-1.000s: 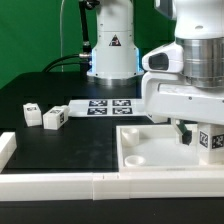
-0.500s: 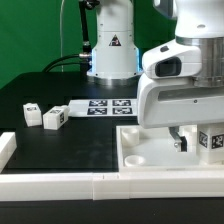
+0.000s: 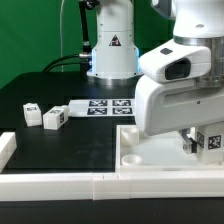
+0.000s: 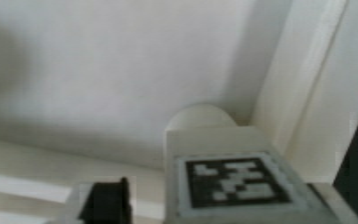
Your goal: Assemble one leg
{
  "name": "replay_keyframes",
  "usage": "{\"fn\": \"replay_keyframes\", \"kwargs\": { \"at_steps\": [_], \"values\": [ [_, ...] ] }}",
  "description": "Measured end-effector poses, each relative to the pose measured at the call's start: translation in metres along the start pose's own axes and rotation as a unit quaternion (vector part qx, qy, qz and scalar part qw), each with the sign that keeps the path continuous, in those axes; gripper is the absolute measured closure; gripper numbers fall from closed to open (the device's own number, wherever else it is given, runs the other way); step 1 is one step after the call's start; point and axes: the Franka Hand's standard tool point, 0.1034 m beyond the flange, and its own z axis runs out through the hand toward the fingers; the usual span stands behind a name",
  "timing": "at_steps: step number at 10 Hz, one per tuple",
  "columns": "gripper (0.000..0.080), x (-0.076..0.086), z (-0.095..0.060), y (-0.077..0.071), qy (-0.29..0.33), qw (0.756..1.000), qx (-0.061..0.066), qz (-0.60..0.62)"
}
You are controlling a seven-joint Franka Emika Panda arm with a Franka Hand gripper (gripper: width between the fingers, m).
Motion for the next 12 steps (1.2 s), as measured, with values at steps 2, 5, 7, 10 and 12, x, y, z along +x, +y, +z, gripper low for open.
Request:
{"fn": "replay_keyframes", "kwargs": {
  "at_steps": [2, 5, 7, 10, 12],
  "values": [
    [0.0524, 0.0001, -0.0001, 0.0, 0.0, 1.0, 0.0, 0.015],
    [0.0521, -0.0002, 0.0003, -0.0003, 0.0, 0.991, 0.007, 0.137],
    [0.0521, -0.0002, 0.0007, -0.004, -0.001, 0.959, 0.009, 0.284],
    [0.0519, -0.0005, 0.0018, -0.0077, -0.005, 0.893, 0.011, 0.45],
    [0.0519, -0.0003, 0.0018, -0.0081, -0.007, 0.844, 0.014, 0.536]
  ]
}}
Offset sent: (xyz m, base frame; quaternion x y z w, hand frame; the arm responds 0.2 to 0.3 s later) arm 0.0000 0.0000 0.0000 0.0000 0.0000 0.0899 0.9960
